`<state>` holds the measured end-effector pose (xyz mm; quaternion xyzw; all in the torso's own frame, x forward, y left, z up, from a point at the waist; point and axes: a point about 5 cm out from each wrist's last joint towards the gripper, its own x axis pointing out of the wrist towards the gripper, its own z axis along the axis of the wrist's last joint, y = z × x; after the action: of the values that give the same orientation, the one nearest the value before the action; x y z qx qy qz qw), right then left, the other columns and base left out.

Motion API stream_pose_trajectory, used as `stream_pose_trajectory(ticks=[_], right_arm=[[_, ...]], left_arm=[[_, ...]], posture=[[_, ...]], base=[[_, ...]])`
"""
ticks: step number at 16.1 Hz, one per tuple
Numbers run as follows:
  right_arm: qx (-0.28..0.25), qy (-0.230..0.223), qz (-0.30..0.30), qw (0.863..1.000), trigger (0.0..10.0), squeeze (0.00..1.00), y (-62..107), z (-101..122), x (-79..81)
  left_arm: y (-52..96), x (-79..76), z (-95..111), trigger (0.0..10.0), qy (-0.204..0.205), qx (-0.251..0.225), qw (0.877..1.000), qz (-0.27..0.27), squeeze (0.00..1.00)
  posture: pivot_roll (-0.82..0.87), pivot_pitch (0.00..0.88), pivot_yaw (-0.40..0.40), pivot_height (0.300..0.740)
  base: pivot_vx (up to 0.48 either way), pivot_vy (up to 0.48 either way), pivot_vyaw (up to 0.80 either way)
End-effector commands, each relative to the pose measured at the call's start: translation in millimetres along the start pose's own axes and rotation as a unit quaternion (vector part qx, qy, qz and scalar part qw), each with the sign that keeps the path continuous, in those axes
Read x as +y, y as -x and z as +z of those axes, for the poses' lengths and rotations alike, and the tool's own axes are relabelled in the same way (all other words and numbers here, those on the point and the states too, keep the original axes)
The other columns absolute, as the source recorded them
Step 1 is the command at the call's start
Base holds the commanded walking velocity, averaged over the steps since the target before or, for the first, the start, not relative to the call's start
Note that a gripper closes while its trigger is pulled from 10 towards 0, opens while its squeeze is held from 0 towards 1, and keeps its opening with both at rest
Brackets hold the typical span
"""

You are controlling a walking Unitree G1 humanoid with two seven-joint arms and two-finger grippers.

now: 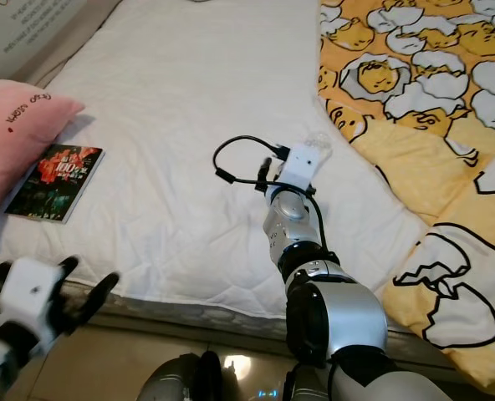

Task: Clean up the room

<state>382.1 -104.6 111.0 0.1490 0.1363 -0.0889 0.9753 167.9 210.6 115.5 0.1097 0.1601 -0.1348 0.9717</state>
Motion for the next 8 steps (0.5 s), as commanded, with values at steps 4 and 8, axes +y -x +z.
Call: stream_pose_trajectory(ticks=[4, 8], right_arm=[[0.072, -0.05, -0.032, 0.996, 10.0, 0.0, 3.8, -22, -1.3], [0.094, -0.067, -0.024, 0.993, 0.0, 0.0, 2.9, -23, -2.5]], left_arm=[[12.9, -1.0, 2, 10.0, -0.004, 0.008, 1.0, -0.004, 0.0], [17.3, -0.9, -1, 10.0, -0.002, 0.016, 1.0, 0.001, 0.0]], posture=[[0.22, 0.23, 0.145, 0.74], [0.23, 0.249, 0.138, 0.74]], base=[[0.0, 0.0, 0.0], [0.0, 0.0, 0.0]])
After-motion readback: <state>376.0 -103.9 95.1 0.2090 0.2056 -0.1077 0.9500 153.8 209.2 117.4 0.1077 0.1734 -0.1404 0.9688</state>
